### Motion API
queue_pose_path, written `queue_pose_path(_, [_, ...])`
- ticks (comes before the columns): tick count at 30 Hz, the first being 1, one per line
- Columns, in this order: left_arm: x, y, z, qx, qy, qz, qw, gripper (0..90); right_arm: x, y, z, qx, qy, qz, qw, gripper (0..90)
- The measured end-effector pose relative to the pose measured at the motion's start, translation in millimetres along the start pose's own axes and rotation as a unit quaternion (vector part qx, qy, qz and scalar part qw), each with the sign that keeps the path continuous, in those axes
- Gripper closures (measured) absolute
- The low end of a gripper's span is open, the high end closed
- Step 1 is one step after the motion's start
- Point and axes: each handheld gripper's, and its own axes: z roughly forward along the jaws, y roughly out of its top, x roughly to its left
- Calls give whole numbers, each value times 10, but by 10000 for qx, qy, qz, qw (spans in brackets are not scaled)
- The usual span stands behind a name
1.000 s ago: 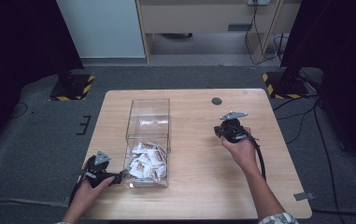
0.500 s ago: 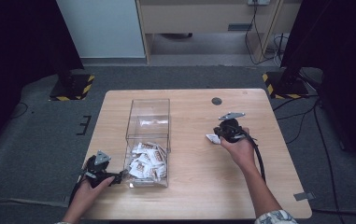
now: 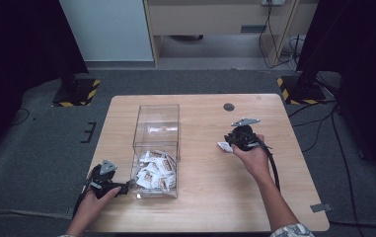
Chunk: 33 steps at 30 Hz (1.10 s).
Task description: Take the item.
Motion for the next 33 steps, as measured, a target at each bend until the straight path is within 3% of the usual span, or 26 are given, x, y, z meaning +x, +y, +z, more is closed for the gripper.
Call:
queue_pose_path(9, [0,0,0,-1,1,-1,10000,0,-13,21,-63,-80,-70,82,9999,638])
queue_pose_path(16, [0,0,0,0,0,-1,10000,0,-15,31,-81,-164,-139,129,9997,446])
queue_pose_path(23, [0,0,0,0,1,-1,10000,0,-23,44,-113,-167,-234,340,9990,241])
queue_pose_path(33, [0,0,0,0,2,-1,10000,0,-24,50,-263,-282,-265,386,9985,84])
